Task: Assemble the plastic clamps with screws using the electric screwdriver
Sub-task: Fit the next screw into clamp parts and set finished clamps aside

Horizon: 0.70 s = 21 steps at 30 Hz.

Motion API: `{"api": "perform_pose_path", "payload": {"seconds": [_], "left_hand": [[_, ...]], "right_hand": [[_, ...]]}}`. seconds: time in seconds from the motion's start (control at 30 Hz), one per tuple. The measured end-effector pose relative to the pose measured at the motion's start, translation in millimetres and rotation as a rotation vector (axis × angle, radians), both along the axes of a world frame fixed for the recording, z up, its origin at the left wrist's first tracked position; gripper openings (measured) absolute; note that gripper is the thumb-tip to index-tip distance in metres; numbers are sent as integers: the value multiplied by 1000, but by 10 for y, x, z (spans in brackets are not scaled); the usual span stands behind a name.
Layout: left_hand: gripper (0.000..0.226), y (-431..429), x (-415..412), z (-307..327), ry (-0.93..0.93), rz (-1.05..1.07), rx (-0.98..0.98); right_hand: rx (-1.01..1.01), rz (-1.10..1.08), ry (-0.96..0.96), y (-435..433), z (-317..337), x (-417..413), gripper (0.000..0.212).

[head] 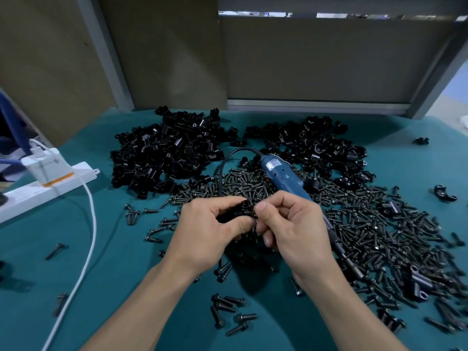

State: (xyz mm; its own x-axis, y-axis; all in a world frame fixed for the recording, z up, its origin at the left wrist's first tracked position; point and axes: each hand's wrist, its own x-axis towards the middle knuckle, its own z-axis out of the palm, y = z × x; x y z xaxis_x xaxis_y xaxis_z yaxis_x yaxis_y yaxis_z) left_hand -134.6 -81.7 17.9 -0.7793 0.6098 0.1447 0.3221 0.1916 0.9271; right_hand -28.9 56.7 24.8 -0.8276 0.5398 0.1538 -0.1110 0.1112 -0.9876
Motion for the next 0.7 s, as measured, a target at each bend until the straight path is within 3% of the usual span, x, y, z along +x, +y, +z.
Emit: {"api": "perform_pose_path", "payload": {"seconds": [0.1,0.17,0.33,0.5,0.7], "left_hand": [[59,-1,-20,1,-53,43,70],[63,0,-16,-1,-32,34,61],[54,-2,-19,-24,-22,26,52],[37,-6,16,-22,74,22,28],[38,17,53,-38,177,94,47]], "right_hand": [[2,-30,22,25,21,3,24],[-14,-10,10,24,26,3,25],[-69,31,-27,21,34,5,29],[213,-69,-95,40,27,39,22],[190,-121,-76,15,7,40,21]]}}
